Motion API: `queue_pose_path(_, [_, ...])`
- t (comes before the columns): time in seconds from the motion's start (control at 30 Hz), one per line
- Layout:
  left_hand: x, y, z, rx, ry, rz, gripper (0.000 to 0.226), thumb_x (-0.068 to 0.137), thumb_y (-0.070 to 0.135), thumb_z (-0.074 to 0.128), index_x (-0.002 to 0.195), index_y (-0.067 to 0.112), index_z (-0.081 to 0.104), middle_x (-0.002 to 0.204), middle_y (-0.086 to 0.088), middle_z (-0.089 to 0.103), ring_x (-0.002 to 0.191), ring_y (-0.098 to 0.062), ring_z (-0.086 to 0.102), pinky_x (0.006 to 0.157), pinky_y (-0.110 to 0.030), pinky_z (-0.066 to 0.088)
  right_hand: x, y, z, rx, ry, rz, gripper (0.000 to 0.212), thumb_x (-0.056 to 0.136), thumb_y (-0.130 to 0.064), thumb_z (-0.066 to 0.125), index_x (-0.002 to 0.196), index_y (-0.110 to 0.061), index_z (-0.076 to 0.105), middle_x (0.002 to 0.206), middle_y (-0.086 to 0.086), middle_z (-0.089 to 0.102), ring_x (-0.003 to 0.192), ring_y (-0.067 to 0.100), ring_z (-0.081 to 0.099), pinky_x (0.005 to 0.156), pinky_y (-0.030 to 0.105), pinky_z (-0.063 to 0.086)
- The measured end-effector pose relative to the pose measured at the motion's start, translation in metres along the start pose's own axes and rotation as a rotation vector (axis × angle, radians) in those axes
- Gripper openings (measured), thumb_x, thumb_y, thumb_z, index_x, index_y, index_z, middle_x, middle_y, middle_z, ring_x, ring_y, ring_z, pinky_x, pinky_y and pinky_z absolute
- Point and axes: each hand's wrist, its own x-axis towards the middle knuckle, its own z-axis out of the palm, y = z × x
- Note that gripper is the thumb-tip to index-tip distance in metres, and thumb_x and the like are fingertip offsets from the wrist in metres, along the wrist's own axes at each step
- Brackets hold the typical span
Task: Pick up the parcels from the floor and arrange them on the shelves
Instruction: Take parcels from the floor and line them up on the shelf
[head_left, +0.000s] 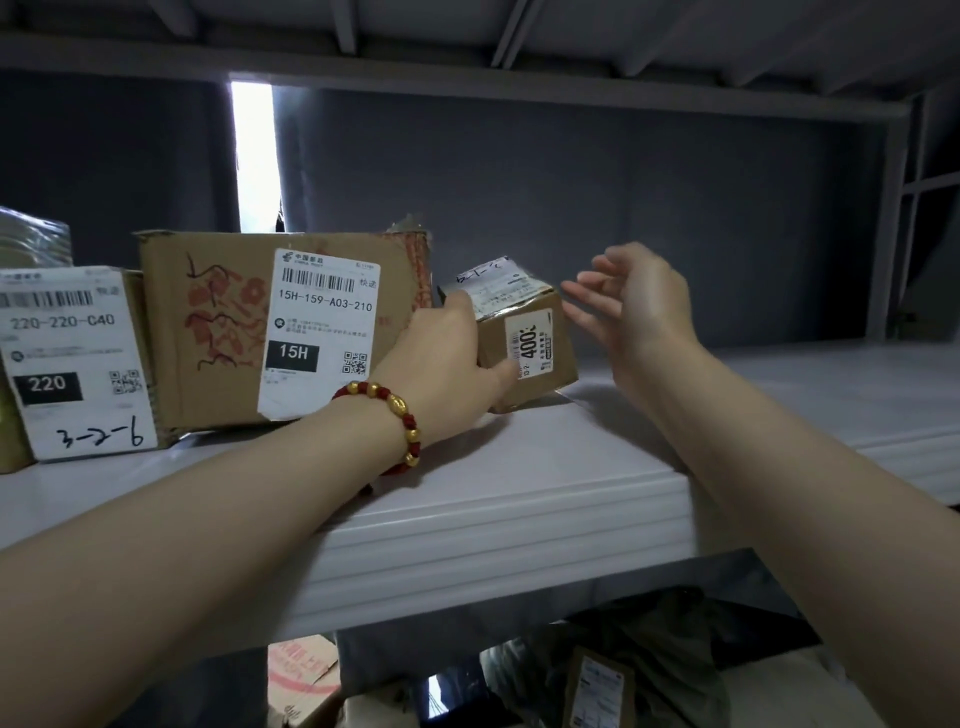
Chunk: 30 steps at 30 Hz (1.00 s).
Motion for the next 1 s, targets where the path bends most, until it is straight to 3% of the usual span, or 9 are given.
queue_pose_path(0.13, [0.004, -0.004, 0.0, 0.03, 0.003, -0.014, 0.039, 0.095, 0.033, 0.059, 0.127, 0.01, 0.054, 0.119, -0.006, 0.066, 0.102, -0.021, 0.064, 0.083, -0.031, 0.056, -0.001, 0.005, 0.005, -0.139, -0.071, -0.058, 0.011, 0.093, -0.002, 0.052, 0.085, -0.005, 0.058, 0.092, 0.017, 0.063, 0.072, 0.024, 0.069, 0.063, 0.026, 0.058])
queue_pose_path(0.23, [0.004, -0.005, 0.001, 0.058, 0.009, -0.03, 0.032, 0.097, 0.028, 0.054, 0.123, 0.009, 0.055, 0.115, -0.009, 0.065, 0.098, -0.025, 0.061, 0.081, -0.035, 0.052, -0.003, 0.009, 0.001, -0.37, -0.09, -0.062, 0.01, 0.09, -0.013, 0.062, 0.081, -0.011, 0.064, 0.083, 0.009, 0.07, 0.07, 0.017, 0.067, 0.06, 0.022, 0.055])
queue_pose_path(0.33, [0.003, -0.006, 0.001, 0.036, 0.01, -0.053, 0.03, 0.098, 0.024, 0.049, 0.124, 0.009, 0.053, 0.109, -0.01, 0.064, 0.082, -0.026, 0.064, 0.075, -0.037, 0.055, -0.006, 0.012, -0.004, -0.589, -0.112, 0.032, 0.026, 0.087, -0.035, 0.068, 0.092, -0.009, 0.069, 0.083, 0.006, 0.074, 0.072, 0.02, 0.072, 0.063, 0.032, 0.06])
queue_pose_path(0.4, [0.004, -0.009, 0.001, 0.025, 0.013, -0.061, 0.027, 0.098, 0.022, 0.049, 0.12, 0.009, 0.056, 0.108, -0.011, 0.064, 0.076, -0.028, 0.066, 0.071, -0.043, 0.058, -0.008, 0.014, -0.005, -0.661, -0.142, 0.074, 0.027, 0.088, -0.035, 0.068, 0.09, -0.008, 0.069, 0.085, 0.008, 0.076, 0.071, 0.025, 0.074, 0.067, 0.043, 0.062])
queue_pose_path(0.47, [0.004, -0.009, 0.001, 0.048, 0.036, -0.066, 0.025, 0.095, 0.019, 0.049, 0.114, 0.008, 0.062, 0.107, -0.011, 0.065, 0.079, -0.028, 0.066, 0.074, -0.044, 0.058, -0.008, 0.015, -0.005, -0.681, -0.154, 0.066, 0.023, 0.09, -0.029, 0.067, 0.087, -0.006, 0.068, 0.086, 0.01, 0.076, 0.07, 0.028, 0.074, 0.066, 0.049, 0.062])
queue_pose_path(0.6, [0.002, -0.005, 0.0, 0.077, 0.101, -0.04, 0.017, 0.091, 0.013, 0.049, 0.098, 0.008, 0.064, 0.098, -0.01, 0.066, 0.079, -0.026, 0.063, 0.068, -0.039, 0.056, -0.007, 0.016, -0.006, -0.691, -0.157, 0.057, 0.028, 0.09, -0.027, 0.069, 0.098, 0.0, 0.069, 0.086, 0.011, 0.075, 0.07, 0.029, 0.075, 0.063, 0.049, 0.061])
queue_pose_path(0.7, [-0.001, 0.001, -0.004, 0.067, 0.143, 0.006, 0.022, 0.091, 0.01, 0.051, 0.11, 0.009, 0.063, 0.103, -0.008, 0.065, 0.091, -0.024, 0.061, 0.068, -0.031, 0.05, -0.005, 0.017, -0.007, -0.721, -0.128, 0.012, 0.023, 0.089, -0.026, 0.07, 0.088, -0.003, 0.07, 0.083, 0.011, 0.075, 0.067, 0.026, 0.074, 0.064, 0.045, 0.062])
queue_pose_path(0.83, [-0.005, 0.005, -0.006, 0.08, 0.098, 0.037, 0.032, 0.089, 0.007, 0.052, 0.12, 0.008, 0.063, 0.122, -0.01, 0.061, 0.112, -0.027, 0.057, 0.091, -0.036, 0.05, -0.004, 0.019, -0.007, -0.771, -0.122, -0.044, 0.016, 0.09, -0.022, 0.069, 0.079, -0.01, 0.068, 0.081, 0.01, 0.075, 0.067, 0.024, 0.075, 0.06, 0.037, 0.062])
queue_pose_path(1.0, [-0.007, 0.002, -0.008, 0.098, 0.078, 0.024, 0.038, 0.088, 0.007, 0.053, 0.126, 0.008, 0.06, 0.128, -0.01, 0.057, 0.116, -0.029, 0.055, 0.096, -0.037, 0.047, -0.008, 0.021, -0.007, -0.844, -0.169, -0.104, 0.015, 0.09, -0.022, 0.069, 0.08, -0.011, 0.069, 0.08, 0.008, 0.074, 0.069, 0.022, 0.074, 0.054, 0.031, 0.058])
